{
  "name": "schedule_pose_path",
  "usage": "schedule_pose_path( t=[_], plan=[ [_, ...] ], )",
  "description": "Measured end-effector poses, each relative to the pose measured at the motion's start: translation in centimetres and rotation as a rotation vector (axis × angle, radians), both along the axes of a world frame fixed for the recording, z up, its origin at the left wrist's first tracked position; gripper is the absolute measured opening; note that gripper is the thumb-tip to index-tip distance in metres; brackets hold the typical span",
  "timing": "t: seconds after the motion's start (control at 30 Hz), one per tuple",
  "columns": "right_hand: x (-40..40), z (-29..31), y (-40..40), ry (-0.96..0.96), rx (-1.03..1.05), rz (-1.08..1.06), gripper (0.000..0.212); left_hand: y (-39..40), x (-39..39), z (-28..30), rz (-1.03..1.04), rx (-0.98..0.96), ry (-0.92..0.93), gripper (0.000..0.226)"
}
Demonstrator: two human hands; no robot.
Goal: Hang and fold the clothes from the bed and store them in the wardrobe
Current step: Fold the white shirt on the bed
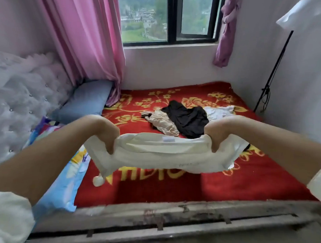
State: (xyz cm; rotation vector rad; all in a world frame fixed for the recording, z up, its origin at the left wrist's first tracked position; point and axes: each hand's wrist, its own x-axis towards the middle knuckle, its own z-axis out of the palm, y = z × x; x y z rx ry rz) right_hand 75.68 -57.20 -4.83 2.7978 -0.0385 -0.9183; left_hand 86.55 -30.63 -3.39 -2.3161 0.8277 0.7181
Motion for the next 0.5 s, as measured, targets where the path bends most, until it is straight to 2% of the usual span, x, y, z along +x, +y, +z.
schedule_pose_path(
  t=[0.1,0.2,0.37,0.43,0.47,0.5],
  plan=[
    [-3.1,-2.0,1.1,0.179,-0.044,0.009,0.039,1.2,-4.1,-1.6,0.041,0.056,0.133,0.038],
    [-4.0,-1.7,1.5,0.181,-0.034,0.024,0.041,3.1,-5.7,-1.7,0.124,0.006,0.151,0.039],
    [-1.4,-0.6,1.6,-0.008,-0.095,0.014,0.037,5.0,-5.3,-0.9,0.389,-0.163,0.177,0.022],
    [0.5,-0.6,1.9,-0.118,-0.146,0.046,0.021,5.6,-3.7,-0.7,0.427,-0.215,0.119,0.026],
    [1.7,-0.7,2.0,-0.173,-0.165,0.047,0.019,6.0,-2.5,-0.7,0.437,-0.233,0.073,0.028],
    [2.8,-0.8,2.1,-0.204,-0.163,0.031,0.026,6.3,-1.5,-0.7,0.447,-0.246,0.019,0.028]
  ],
)
